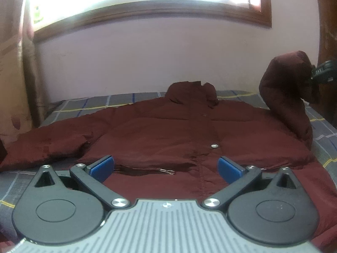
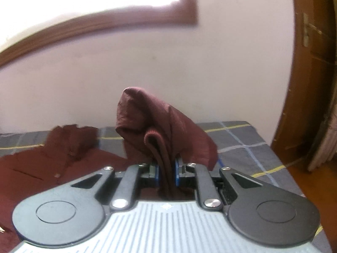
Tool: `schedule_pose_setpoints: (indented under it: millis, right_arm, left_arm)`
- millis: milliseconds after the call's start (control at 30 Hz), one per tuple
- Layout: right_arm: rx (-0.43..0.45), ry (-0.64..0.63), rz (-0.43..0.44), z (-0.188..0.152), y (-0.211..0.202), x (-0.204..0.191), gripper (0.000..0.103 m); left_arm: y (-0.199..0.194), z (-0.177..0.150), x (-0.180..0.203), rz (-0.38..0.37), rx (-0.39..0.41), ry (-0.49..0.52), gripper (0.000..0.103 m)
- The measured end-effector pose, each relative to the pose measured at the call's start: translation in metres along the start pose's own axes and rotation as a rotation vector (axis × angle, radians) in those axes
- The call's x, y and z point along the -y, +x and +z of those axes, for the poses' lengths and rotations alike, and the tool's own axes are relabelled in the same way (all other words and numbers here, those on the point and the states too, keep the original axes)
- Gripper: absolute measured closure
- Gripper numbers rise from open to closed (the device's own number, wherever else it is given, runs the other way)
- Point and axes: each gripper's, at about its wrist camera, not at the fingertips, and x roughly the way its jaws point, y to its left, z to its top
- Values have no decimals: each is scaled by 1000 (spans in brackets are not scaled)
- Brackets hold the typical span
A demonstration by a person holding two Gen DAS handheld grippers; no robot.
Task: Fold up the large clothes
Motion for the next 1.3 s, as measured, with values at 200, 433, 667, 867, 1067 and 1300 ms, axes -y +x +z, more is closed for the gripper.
schedule_pose_setpoints:
  millis: [200,433,667,867,1067,1300]
  right_arm:
    - [-10,48,139,16,-6,-37,90]
    - [-49,122,394,44,-13,-110,90]
    - [-120,117,533,39,14,-203,93]
    - [-257,158,605,-6,63,-259,100]
    - [-289,192,696,-29,67,-280,99]
    - [-251,-69,727,-70,0,-266,97]
  left_arm:
    - [-6,-2,-22,13,-1,-51,0]
    - [-8,-6,-51,31,-13,-126,0]
    - [-15,-16,-79,61,-14,-165,0]
    - [-15,-26,-107,103,-29,-206,0]
    - [-14,-30,-144,133,-18,-269,0]
    - [6,-32,-234,185,-17,-454,0]
